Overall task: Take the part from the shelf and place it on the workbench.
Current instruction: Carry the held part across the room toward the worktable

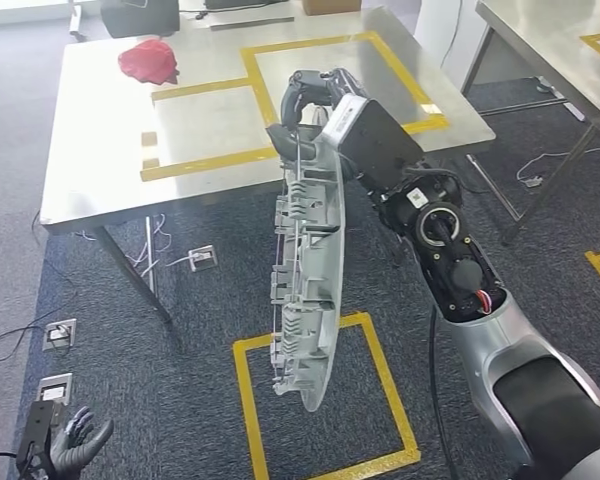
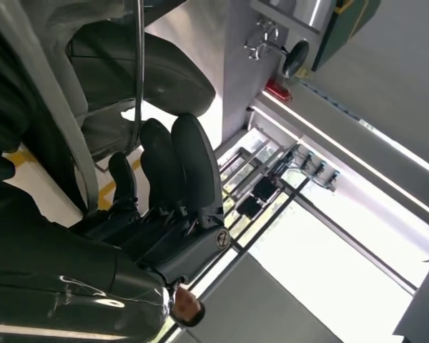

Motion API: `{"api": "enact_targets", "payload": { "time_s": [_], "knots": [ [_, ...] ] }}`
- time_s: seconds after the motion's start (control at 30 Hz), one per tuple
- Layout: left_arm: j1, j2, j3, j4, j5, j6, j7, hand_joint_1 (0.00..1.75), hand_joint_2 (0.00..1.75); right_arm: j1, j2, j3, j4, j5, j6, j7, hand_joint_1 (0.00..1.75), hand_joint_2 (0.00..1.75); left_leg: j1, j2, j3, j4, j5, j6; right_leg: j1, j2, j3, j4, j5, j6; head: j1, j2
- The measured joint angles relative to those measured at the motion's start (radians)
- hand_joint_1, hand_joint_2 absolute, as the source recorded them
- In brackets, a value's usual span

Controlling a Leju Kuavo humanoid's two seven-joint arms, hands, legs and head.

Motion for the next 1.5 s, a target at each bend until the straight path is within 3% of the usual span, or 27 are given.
{"api": "enact_targets", "payload": {
  "time_s": [0.1, 0.13, 0.17, 0.2, 0.27, 0.33, 0.37, 0.5, 0.57, 0.63, 0.67, 0.7, 0.73, 0.77, 0.8, 0.83, 0.87, 1.0, 1.03, 1.13, 1.17, 1.2, 1.23, 1.3, 1.37, 1.5],
  "knots": [
    [0.002, 0.001, 0.000, 0.000, 0.005, 0.001, -0.004, 0.00, 1.75, -0.005, 0.000, 0.001, 0.004, -0.001, 0.004, -0.008, 1.75, 1.75, 0.002, 0.000, 0.015, 0.000, -0.009, 0.009, -0.004, -0.003, -0.100, 0.196, -0.081, 0.011, 0.013, 0.000],
    [0.004, 0.001, 0.000, 0.000, 0.006, 0.001, -0.005, 0.00, 1.75, -0.004, 0.000, 0.002, 0.006, -0.001, 0.004, -0.009, 1.75, 1.75, 0.002, -0.001, 0.019, 0.000, -0.014, 0.009, -0.005, -0.004, -0.134, 0.253, -0.097, 0.013, 0.016, 0.000],
    [0.006, 0.000, 0.000, 0.000, 0.006, 0.001, -0.005, 0.00, 1.75, -0.004, 0.000, 0.003, 0.008, -0.001, 0.005, -0.010, 1.75, 1.75, 0.002, -0.001, 0.025, 0.001, -0.019, 0.009, -0.007, -0.004, -0.153, 0.274, -0.093, 0.014, 0.018, 0.000],
    [0.008, 0.000, 0.000, 0.000, 0.007, 0.001, -0.006, 0.00, 1.75, -0.004, 0.000, 0.004, 0.011, -0.001, 0.005, -0.011, 1.75, 1.75, 0.002, -0.002, 0.034, 0.001, -0.026, 0.007, -0.009, -0.004, -0.153, 0.254, -0.067, 0.013, 0.022, 0.000],
    [0.012, 0.000, 0.000, 0.000, 0.007, 0.001, -0.008, 0.00, 1.75, -0.006, 0.000, 0.004, 0.015, -0.002, 0.005, -0.015, 1.75, 1.75, 0.002, -0.005, 0.056, 0.001, -0.041, 0.002, -0.010, -0.005, -0.107, 0.118, 0.028, 0.007, 0.031, 0.000],
    [0.013, 0.000, 0.000, 0.000, 0.008, 0.001, -0.010, 0.00, 1.75, -0.012, 0.000, 0.004, 0.019, -0.003, 0.005, -0.021, 1.75, 1.75, 0.000, -0.006, 0.067, 0.001, -0.052, -0.006, -0.006, -0.005, -0.061, -0.001, 0.076, -0.002, 0.037, 0.000],
    [0.013, 0.001, 0.000, 0.000, 0.008, 0.001, -0.011, 0.00, 1.75, -0.014, 0.001, 0.004, 0.021, -0.003, 0.004, -0.023, 1.75, 1.75, -0.001, -0.006, 0.068, 0.003, -0.056, -0.011, -0.003, -0.005, -0.051, -0.028, 0.077, -0.008, 0.038, 0.000],
    [0.012, 0.003, 0.000, 0.000, 0.008, 0.002, -0.014, 0.00, 1.75, -0.022, 0.001, 0.006, 0.025, -0.003, 0.004, -0.027, 1.75, 1.75, -0.001, -0.003, 0.061, 0.035, -0.070, -0.032, -0.005, -0.006, -0.021, -0.050, 0.067, -0.030, 0.031, 0.000],
    [0.012, 0.005, 0.000, 0.000, 0.008, 0.003, -0.015, 0.00, 1.75, -0.027, 0.002, 0.007, 0.027, -0.003, 0.003, -0.028, 1.75, 1.75, 0.002, -0.001, 0.001, 0.139, -0.104, -0.039, -0.008, -0.005, -0.008, -0.055, 0.061, -0.038, 0.023, 0.000],
    [0.014, 0.007, 0.000, 0.000, 0.008, 0.004, -0.015, 0.00, 1.75, -0.026, 0.003, 0.010, 0.030, -0.003, 0.004, -0.028, 1.75, 1.75, 0.002, -0.001, -0.091, 0.265, -0.145, -0.045, -0.007, -0.004, -0.001, -0.055, 0.051, -0.043, 0.010, 0.000],
    [0.016, 0.007, 0.000, 0.000, 0.008, 0.004, -0.015, 0.00, 1.75, -0.024, 0.003, 0.011, 0.032, -0.003, 0.004, -0.028, 1.75, 1.75, 0.002, -0.001, -0.123, 0.295, -0.147, -0.045, -0.006, -0.003, 0.004, -0.054, 0.045, -0.043, 0.006, 0.000],
    [0.018, 0.007, 0.000, 0.000, 0.008, 0.004, -0.015, 0.00, 1.75, -0.022, 0.003, 0.011, 0.035, -0.003, 0.004, -0.028, 1.75, 1.75, 0.002, -0.001, -0.135, 0.285, -0.126, -0.045, -0.006, -0.002, 0.011, -0.054, 0.038, -0.043, 0.003, 0.000],
    [0.019, 0.008, 0.000, 0.000, 0.009, 0.004, -0.015, 0.00, 1.75, -0.022, 0.003, 0.011, 0.037, -0.003, 0.004, -0.029, 1.75, 1.75, 0.002, -0.001, -0.127, 0.236, -0.082, -0.042, -0.005, -0.002, 0.021, -0.053, 0.031, -0.042, 0.001, 0.000],
    [0.019, 0.009, 0.000, 0.000, 0.009, 0.005, -0.015, 0.00, 1.75, -0.022, 0.003, 0.011, 0.039, -0.003, 0.004, -0.030, 1.75, 1.75, 0.002, 0.000, -0.104, 0.162, -0.027, -0.039, -0.005, -0.002, 0.031, -0.053, 0.021, -0.040, -0.002, 0.000],
    [0.019, 0.010, 0.000, 0.000, 0.009, 0.006, -0.015, 0.00, 1.75, -0.023, 0.003, 0.011, 0.041, -0.003, 0.004, -0.032, 1.75, 1.75, -0.001, 0.000, -0.081, 0.093, 0.010, -0.035, -0.003, -0.002, 0.041, -0.053, 0.013, -0.037, -0.005, 0.000],
    [0.018, 0.011, 0.000, 0.000, 0.009, 0.008, -0.015, 0.00, 1.75, -0.025, 0.003, 0.011, 0.042, -0.003, 0.004, -0.033, 1.75, 1.75, -0.003, 0.000, -0.061, 0.039, 0.030, -0.030, -0.002, -0.001, 0.046, -0.052, 0.005, -0.032, -0.008, 0.000],
    [0.018, 0.011, 0.000, 0.000, 0.010, 0.009, -0.015, 0.00, 1.75, -0.027, 0.003, 0.012, 0.043, -0.003, 0.005, -0.035, 1.75, 1.75, -0.007, 0.000, -0.050, 0.010, 0.036, -0.024, -0.001, -0.001, 0.049, -0.053, -0.001, -0.026, -0.010, 0.000],
    [0.018, 0.012, 0.000, 0.000, 0.011, 0.011, -0.016, 0.00, 1.75, -0.030, 0.003, 0.012, 0.048, -0.003, 0.005, -0.039, 1.75, 1.75, -0.004, -0.002, -0.024, -0.002, 0.019, 0.001, -0.001, -0.002, 0.048, -0.021, -0.023, -0.004, -0.004, 0.000],
    [0.018, 0.012, 0.000, 0.000, 0.011, 0.011, -0.016, 0.00, 1.75, -0.032, 0.003, 0.011, 0.049, -0.003, 0.005, -0.041, 1.75, 1.75, -0.002, -0.003, -0.015, -0.003, 0.016, 0.006, -0.001, -0.003, 0.028, 0.021, -0.036, 0.001, 0.001, 0.000],
    [0.018, 0.010, 0.000, 0.000, 0.011, 0.012, -0.016, 0.00, 1.75, -0.032, 0.003, 0.012, 0.052, -0.003, 0.005, -0.042, 1.75, 1.75, -0.001, -0.003, 0.008, -0.004, -0.003, 0.013, -0.004, -0.005, -0.092, 0.225, -0.102, 0.011, 0.013, 0.000],
    [0.019, 0.010, 0.000, 0.000, 0.011, 0.012, -0.016, 0.00, 1.75, -0.030, 0.003, 0.012, 0.054, -0.003, 0.005, -0.042, 1.75, 1.75, -0.001, -0.004, 0.017, -0.004, -0.011, 0.013, -0.005, -0.005, -0.125, 0.264, -0.115, 0.013, 0.016, 0.000],
    [0.020, 0.009, 0.000, 0.000, 0.011, 0.012, -0.016, 0.00, 1.75, -0.028, 0.003, 0.012, 0.056, -0.003, 0.005, -0.042, 1.75, 1.75, -0.001, -0.005, 0.027, -0.004, -0.019, 0.012, -0.006, -0.006, -0.141, 0.267, -0.108, 0.013, 0.019, 0.000],
    [0.020, 0.008, 0.000, 0.000, 0.011, 0.012, -0.016, 0.00, 1.75, -0.027, 0.003, 0.012, 0.057, -0.003, 0.005, -0.042, 1.75, 1.75, -0.002, -0.007, 0.040, -0.004, -0.027, 0.011, -0.006, -0.006, -0.138, 0.231, -0.078, 0.011, 0.024, 0.000],
    [0.021, 0.007, 0.000, 0.000, 0.011, 0.012, -0.017, 0.00, 1.75, -0.029, 0.003, 0.012, 0.059, -0.003, 0.005, -0.043, 1.75, 1.75, -0.002, -0.009, 0.065, -0.004, -0.046, 0.007, -0.003, -0.005, -0.104, 0.091, 0.028, 0.000, 0.033, 0.000],
    [0.021, 0.006, 0.000, 0.000, 0.011, 0.011, -0.018, 0.00, 1.75, -0.033, 0.003, 0.012, 0.062, -0.003, 0.003, -0.045, 1.75, 1.75, -0.005, -0.011, 0.076, -0.004, -0.060, -0.002, 0.003, -0.006, -0.069, -0.018, 0.084, -0.013, 0.037, 0.000],
    [0.018, 0.004, 0.000, -0.001, 0.008, 0.007, -0.018, 0.00, 1.75, -0.036, 0.003, 0.011, 0.064, -0.003, 0.000, -0.042, 1.75, 1.75, -0.006, -0.008, 0.077, 0.016, -0.075, -0.022, 0.001, -0.006, -0.029, -0.063, 0.074, -0.035, 0.033, 0.000]
  ]
}}
